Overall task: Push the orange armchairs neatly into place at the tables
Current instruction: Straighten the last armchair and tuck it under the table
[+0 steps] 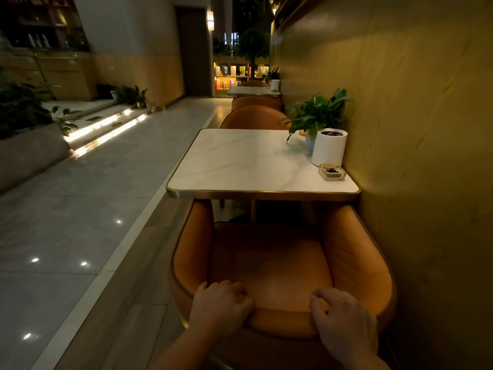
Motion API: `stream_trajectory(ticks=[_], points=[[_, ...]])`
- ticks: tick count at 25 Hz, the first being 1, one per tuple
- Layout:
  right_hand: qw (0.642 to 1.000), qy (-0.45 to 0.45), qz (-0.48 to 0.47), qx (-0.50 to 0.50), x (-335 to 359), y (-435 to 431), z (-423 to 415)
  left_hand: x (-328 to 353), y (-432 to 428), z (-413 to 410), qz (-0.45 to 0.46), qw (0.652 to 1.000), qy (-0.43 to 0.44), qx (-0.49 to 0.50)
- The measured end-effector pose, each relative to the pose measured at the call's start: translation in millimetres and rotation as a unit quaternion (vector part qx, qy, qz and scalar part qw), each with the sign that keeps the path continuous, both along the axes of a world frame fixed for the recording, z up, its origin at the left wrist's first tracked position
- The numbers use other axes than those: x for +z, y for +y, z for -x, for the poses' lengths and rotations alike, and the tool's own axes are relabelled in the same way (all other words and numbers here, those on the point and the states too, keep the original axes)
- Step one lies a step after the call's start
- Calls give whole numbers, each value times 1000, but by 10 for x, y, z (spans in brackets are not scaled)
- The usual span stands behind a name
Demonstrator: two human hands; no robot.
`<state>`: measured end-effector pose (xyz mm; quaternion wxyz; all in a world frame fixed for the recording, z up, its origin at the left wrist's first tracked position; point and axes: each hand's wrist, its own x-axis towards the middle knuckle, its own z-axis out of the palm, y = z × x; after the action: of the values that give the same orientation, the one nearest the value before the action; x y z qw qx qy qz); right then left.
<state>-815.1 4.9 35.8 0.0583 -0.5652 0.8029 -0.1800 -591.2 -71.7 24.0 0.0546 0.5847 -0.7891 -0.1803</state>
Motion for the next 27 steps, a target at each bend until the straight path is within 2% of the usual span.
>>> stream_trajectory(ticks=[7, 22, 27], points=[[1000, -4, 25, 15, -77, 23, 72, 38, 20, -14, -12, 999, -28, -42], [999, -17, 37, 29, -150, -5, 189, -12, 76, 20, 4, 997, -51, -54], [1000, -8, -20, 21, -119, -2, 187, -82, 53, 21, 29, 996, -60, -52]])
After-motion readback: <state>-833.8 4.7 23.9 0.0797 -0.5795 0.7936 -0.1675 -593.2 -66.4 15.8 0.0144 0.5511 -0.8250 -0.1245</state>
